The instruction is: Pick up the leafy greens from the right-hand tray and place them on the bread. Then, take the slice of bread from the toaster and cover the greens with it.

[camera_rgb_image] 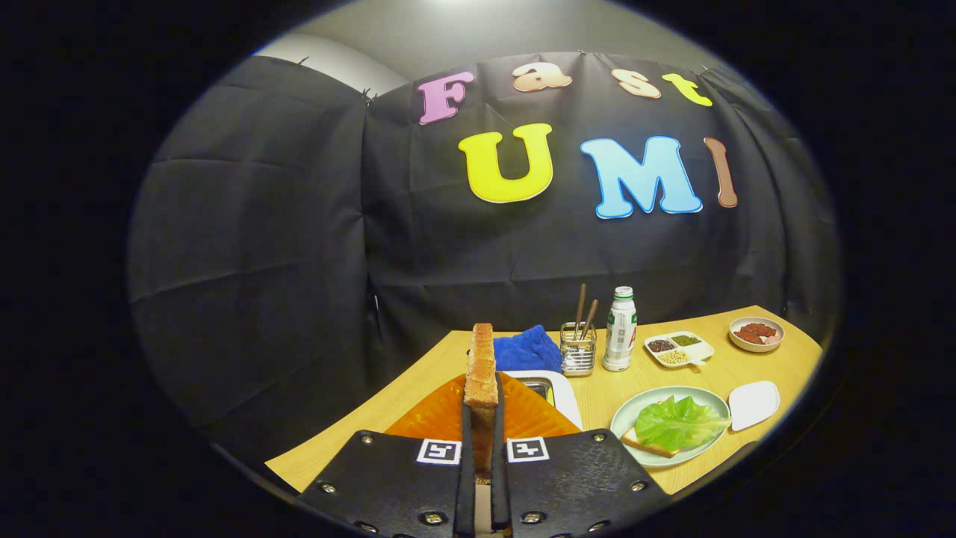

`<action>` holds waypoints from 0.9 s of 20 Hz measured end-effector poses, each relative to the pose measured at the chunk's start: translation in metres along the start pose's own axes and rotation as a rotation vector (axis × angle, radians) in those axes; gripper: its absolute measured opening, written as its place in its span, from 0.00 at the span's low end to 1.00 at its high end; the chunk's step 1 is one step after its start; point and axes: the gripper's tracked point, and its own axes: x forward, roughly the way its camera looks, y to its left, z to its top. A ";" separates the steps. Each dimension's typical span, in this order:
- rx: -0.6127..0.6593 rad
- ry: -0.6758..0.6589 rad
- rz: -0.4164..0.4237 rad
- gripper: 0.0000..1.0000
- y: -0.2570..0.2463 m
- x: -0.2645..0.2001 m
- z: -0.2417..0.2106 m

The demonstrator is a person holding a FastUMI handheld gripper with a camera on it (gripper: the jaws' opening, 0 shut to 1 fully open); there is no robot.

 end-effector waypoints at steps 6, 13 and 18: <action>0.004 -0.051 0.003 0.08 -0.009 -0.013 0.026; -0.002 -0.091 -0.028 0.08 -0.051 -0.030 0.041; -0.025 -0.095 -0.047 0.08 -0.088 -0.041 0.037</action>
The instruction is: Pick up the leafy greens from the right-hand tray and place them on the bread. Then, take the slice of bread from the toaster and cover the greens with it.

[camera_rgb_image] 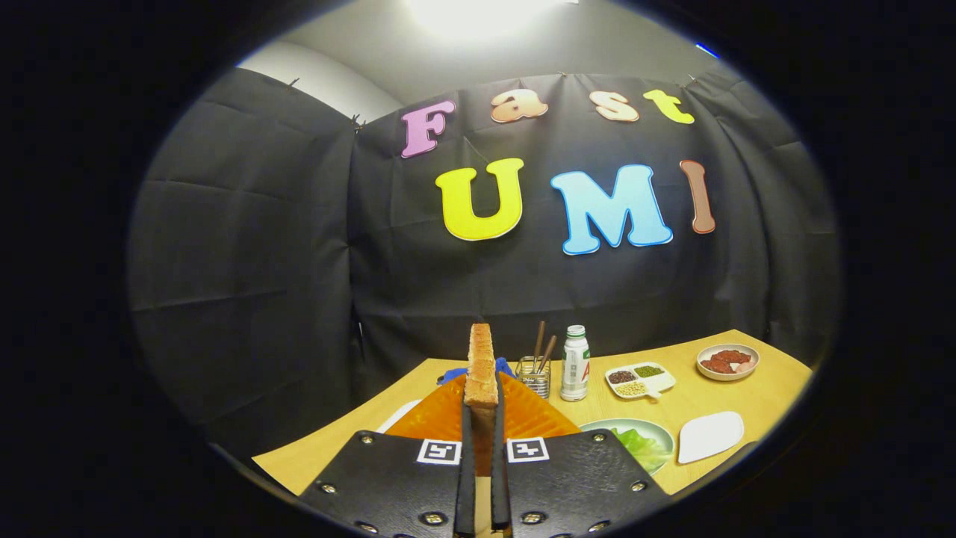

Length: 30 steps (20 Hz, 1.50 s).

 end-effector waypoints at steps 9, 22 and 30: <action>-0.064 0.002 -0.080 0.08 -0.066 -0.004 -0.023; -0.076 0.033 -0.128 0.08 -0.128 0.004 -0.049; -0.066 0.078 -0.114 0.08 -0.139 0.018 -0.082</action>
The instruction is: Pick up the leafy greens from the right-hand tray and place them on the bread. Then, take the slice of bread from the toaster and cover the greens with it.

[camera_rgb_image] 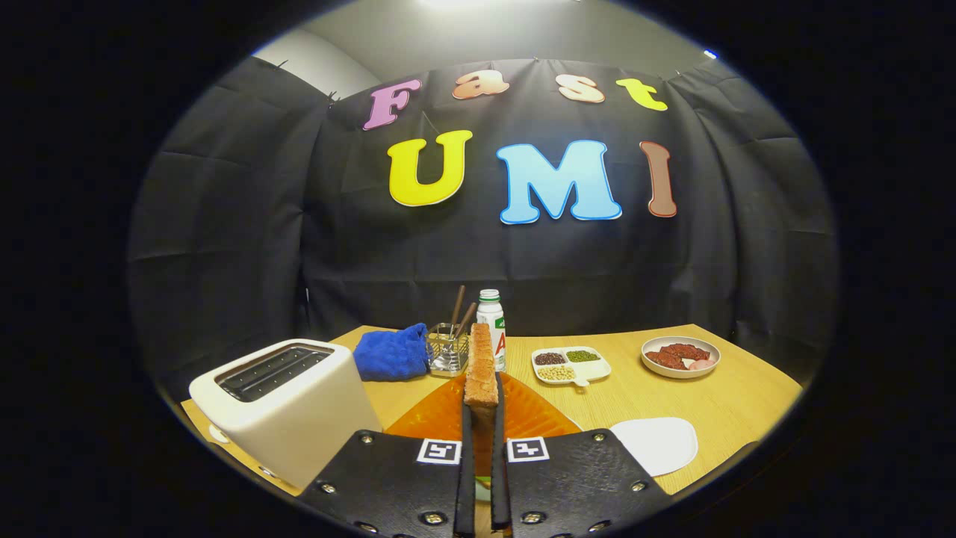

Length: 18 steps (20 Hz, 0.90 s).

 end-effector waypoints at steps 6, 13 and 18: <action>0.022 0.017 0.077 0.08 0.019 0.011 -0.020; 0.054 0.070 0.112 0.08 0.027 0.023 -0.050; -0.014 0.118 0.056 0.12 0.008 0.031 -0.067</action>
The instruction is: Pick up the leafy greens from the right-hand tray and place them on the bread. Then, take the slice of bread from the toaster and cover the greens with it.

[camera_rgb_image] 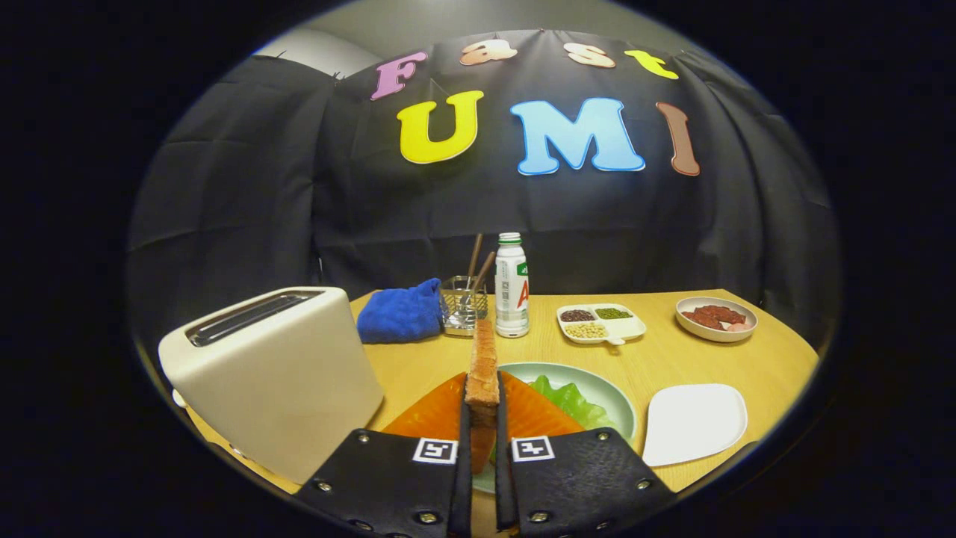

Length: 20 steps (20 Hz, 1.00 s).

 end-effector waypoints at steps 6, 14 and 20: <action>-0.066 0.036 -0.064 0.34 -0.020 0.006 -0.013; -0.109 0.068 -0.117 0.48 -0.036 0.011 -0.022; -0.093 0.058 -0.139 0.64 -0.046 0.007 -0.019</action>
